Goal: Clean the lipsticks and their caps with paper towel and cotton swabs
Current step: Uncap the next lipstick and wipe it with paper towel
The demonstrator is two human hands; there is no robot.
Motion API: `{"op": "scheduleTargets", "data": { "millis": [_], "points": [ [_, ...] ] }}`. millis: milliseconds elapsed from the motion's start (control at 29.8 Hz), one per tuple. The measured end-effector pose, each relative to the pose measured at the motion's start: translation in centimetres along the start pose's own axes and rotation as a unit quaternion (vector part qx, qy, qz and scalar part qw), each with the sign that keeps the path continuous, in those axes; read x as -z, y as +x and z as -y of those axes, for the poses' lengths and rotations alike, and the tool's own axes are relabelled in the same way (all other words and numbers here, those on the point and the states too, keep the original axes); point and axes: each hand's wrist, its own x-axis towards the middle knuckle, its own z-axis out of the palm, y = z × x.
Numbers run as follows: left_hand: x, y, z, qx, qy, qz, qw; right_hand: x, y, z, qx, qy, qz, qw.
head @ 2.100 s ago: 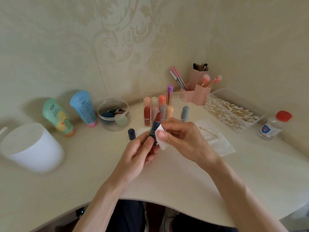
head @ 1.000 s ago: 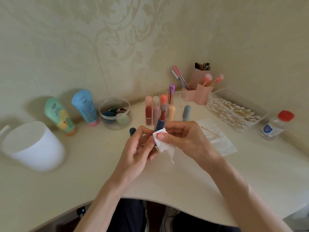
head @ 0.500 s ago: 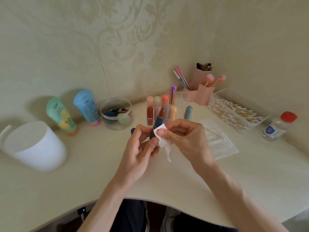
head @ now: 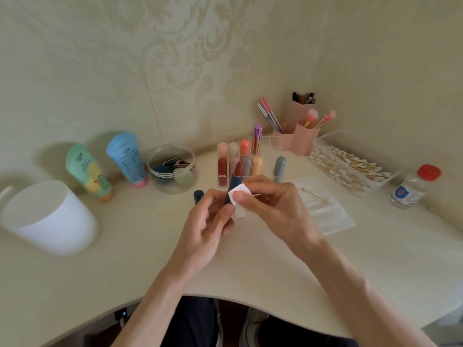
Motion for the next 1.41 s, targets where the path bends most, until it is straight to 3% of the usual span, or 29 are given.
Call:
{"op": "scheduleTargets", "data": {
  "millis": [134,302,603,871,1073,1207,1341,1408],
  "points": [
    [-0.04,0.0,-0.19,0.006,-0.012,0.001,1.0,0.0,0.16,-0.49,0.024,-0.007,-0.001,1.0],
    [-0.3,-0.04,-0.37,0.005,-0.004,-0.024,1.0,-0.21,-0.25,0.28,-0.022,0.049,-0.016,0.998],
    [-0.07,-0.09,0.11,0.013,0.022,-0.008,1.0,-0.03,-0.21,0.17,-0.012,-0.009,0.008,1.0],
    [-0.41,-0.23,-0.21,0.031,0.05,0.0,0.998,-0.34,-0.27,-0.09,-0.017,-0.022,-0.043,0.999],
    [-0.93,-0.33,-0.23,-0.051,0.208,-0.154,0.965,-0.81,-0.55,0.04,-0.044,0.044,-0.054,0.997],
    [-0.96,-0.4,0.02,-0.087,0.261,-0.173,0.946,-0.9,-0.73,0.29,-0.082,0.077,-0.032,0.993],
    [-0.69,-0.24,-0.53,-0.017,0.105,-0.124,0.987,-0.71,-0.48,0.37,-0.104,0.113,-0.02,0.988],
    [-0.48,-0.24,-0.82,-0.02,0.048,-0.095,0.994,-0.52,-0.34,0.36,-0.105,0.128,-0.008,0.986]
  ]
}}
